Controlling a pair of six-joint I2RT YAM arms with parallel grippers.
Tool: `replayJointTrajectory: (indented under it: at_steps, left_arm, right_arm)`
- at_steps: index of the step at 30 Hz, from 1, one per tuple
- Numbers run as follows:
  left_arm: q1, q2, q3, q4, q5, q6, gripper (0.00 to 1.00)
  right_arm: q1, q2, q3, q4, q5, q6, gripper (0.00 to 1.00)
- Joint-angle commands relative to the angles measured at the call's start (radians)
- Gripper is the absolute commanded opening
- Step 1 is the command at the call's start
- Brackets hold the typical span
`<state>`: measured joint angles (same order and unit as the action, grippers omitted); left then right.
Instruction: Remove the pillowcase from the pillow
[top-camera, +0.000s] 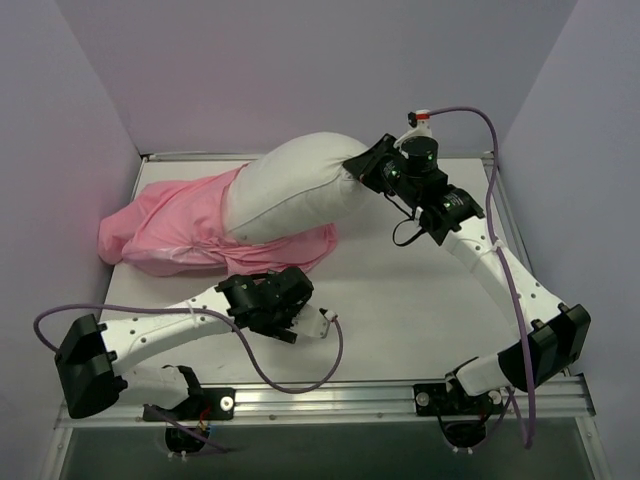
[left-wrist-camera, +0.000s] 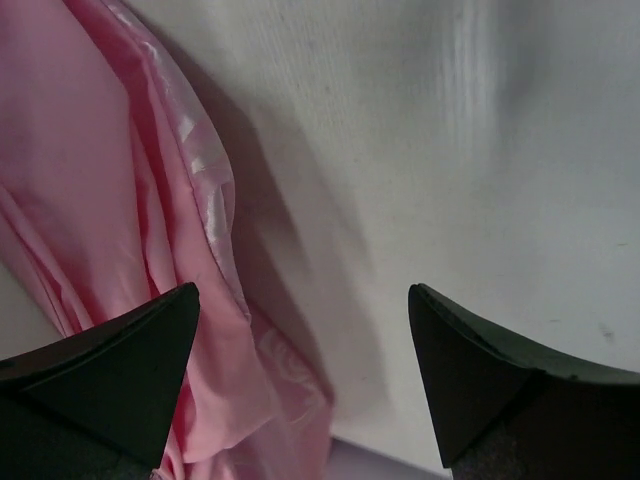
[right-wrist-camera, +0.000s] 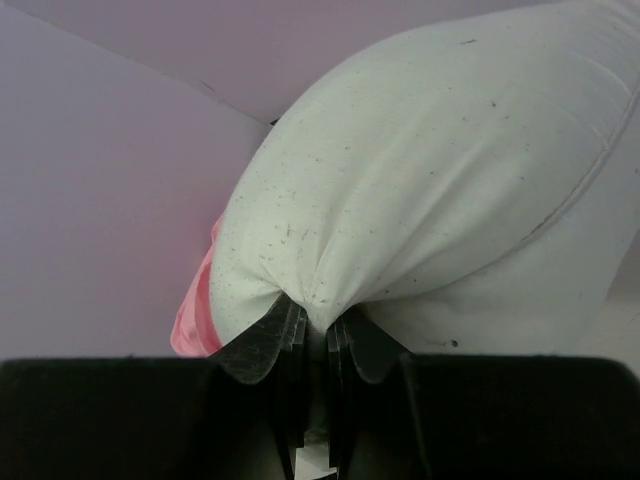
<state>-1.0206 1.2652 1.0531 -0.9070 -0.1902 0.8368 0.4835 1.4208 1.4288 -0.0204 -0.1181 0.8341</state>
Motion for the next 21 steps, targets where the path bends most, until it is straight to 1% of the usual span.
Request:
replayJointTrajectory:
  at_steps: [1, 2, 3, 4, 5, 6, 7, 8, 9, 11, 12, 13, 14, 15, 17, 18, 20, 21]
  left_arm:
    - [-0.041, 0.011, -0.091, 0.308, -0.372, 0.243, 0.94]
    - [-0.041, 0.037, -0.117, 0.363, -0.396, 0.321, 0.94]
    - [-0.041, 0.049, -0.166, 0.457, -0.408, 0.356, 0.94]
    - [-0.041, 0.074, -0.191, 0.5, -0.425, 0.414, 0.94]
    - [-0.041, 0.086, -0.214, 0.534, -0.428, 0.438, 0.94]
    - [-0.039, 0.098, -0.238, 0.636, -0.44, 0.465, 0.94]
    - [-0.039, 0.133, -0.301, 0.713, -0.462, 0.501, 0.94]
    - [-0.035, 0.152, -0.333, 0.884, -0.513, 0.58, 0.94]
    - [-0.032, 0.164, -0.361, 0.969, -0.531, 0.619, 0.94]
    - [-0.021, 0.195, -0.406, 1.062, -0.548, 0.683, 0.97]
    - [-0.013, 0.203, -0.41, 1.103, -0.557, 0.689, 0.83]
    - [-0.003, 0.213, -0.419, 1.115, -0.56, 0.699, 0.66]
    - [0.028, 0.215, -0.426, 1.117, -0.561, 0.702, 0.3]
    - [0.043, 0.214, -0.429, 1.07, -0.566, 0.702, 0.03]
    - [0.072, 0.169, -0.461, 1.009, -0.565, 0.679, 0.02]
    - [0.088, 0.14, -0.473, 0.884, -0.549, 0.664, 0.02]
    - [0.103, 0.042, -0.499, 0.718, -0.526, 0.598, 0.02]
    - [0.129, 0.013, -0.507, 0.56, -0.513, 0.573, 0.02]
  right_arm:
    - [-0.008, -0.046, 0.012, 0.126, 0.07, 0.008, 0.0]
    - [-0.01, -0.046, 0.01, 0.123, 0.072, 0.008, 0.0]
    - [-0.011, -0.048, 0.01, 0.117, 0.072, 0.005, 0.0]
    - [-0.011, -0.046, 0.012, 0.116, 0.072, 0.003, 0.0]
    - [-0.013, -0.043, 0.013, 0.112, 0.071, 0.002, 0.0]
    - [-0.013, -0.04, 0.015, 0.109, 0.067, -0.001, 0.0]
    - [-0.017, -0.037, 0.015, 0.108, 0.061, -0.001, 0.0]
    - [-0.02, -0.037, 0.015, 0.106, 0.057, -0.001, 0.0]
    - [-0.022, -0.036, 0.013, 0.105, 0.054, -0.003, 0.0]
    - [-0.032, -0.039, 0.009, 0.1, 0.048, -0.007, 0.0]
    - [-0.037, -0.042, 0.004, 0.091, 0.044, -0.009, 0.0]
    - [-0.057, -0.048, -0.001, 0.088, 0.04, -0.013, 0.0]
    - [-0.074, -0.054, -0.019, 0.086, 0.032, -0.013, 0.0]
    - [-0.092, -0.065, -0.031, 0.088, 0.025, -0.013, 0.0]
    - [-0.158, -0.071, -0.057, 0.092, -0.011, -0.013, 0.0]
    - [-0.178, -0.072, -0.073, 0.083, -0.018, -0.019, 0.0]
    - [-0.222, -0.066, -0.073, 0.059, -0.025, -0.062, 0.0]
    - [-0.23, -0.063, -0.065, 0.03, -0.02, -0.079, 0.0]
